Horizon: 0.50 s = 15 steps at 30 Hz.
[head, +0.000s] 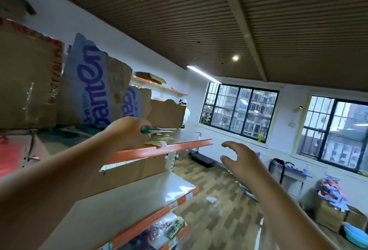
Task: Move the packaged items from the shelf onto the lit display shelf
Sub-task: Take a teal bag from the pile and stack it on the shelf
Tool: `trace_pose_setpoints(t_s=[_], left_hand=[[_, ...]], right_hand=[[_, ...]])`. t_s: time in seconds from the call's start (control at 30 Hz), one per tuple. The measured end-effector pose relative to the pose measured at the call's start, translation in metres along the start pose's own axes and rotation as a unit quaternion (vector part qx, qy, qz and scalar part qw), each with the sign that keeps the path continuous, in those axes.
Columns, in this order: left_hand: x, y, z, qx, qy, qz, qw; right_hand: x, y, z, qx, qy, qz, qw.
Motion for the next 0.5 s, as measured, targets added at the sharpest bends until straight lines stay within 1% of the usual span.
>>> trace_pose_setpoints(t_s=[0.1,0.2,0.3,0.4,0.5], left_hand=[[-0.013,0.044,0.029,0.022,-0.006,-0.003,1.000],[-0.022,0.089,0.063,0.042,-0.008,0.035,0.998],[-0.028,0.126,0.092,0.063,0.036,0.104,0.992],[-0.039,0.161,0.114,0.087,0.101,0.202,0.970],[-0.052,0.183,0.131,0.127,0.095,0.251,0.955]], right_hand=[[-0.033,0.046,-0.003,0.014,-0.007,0.015,1.000],[-0.071,0.097,-0.004,0.028,-0.015,0.026,0.999],[-0.108,0.143,0.003,0.046,-0.015,0.040,0.998],[-0.139,0.185,0.017,0.062,-0.020,0.052,0.996],[-0.164,0.222,0.036,0.075,-0.003,0.049,0.996]])
Point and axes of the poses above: each hand's wrist, its own y-axis towards the middle knuckle, its own x-axis out of the back of the hand, z = x × y, the point moved 1 cm from there along y, towards the middle knuckle, and after that the axes turned 5 degrees about -x, right-handed, at the moved point
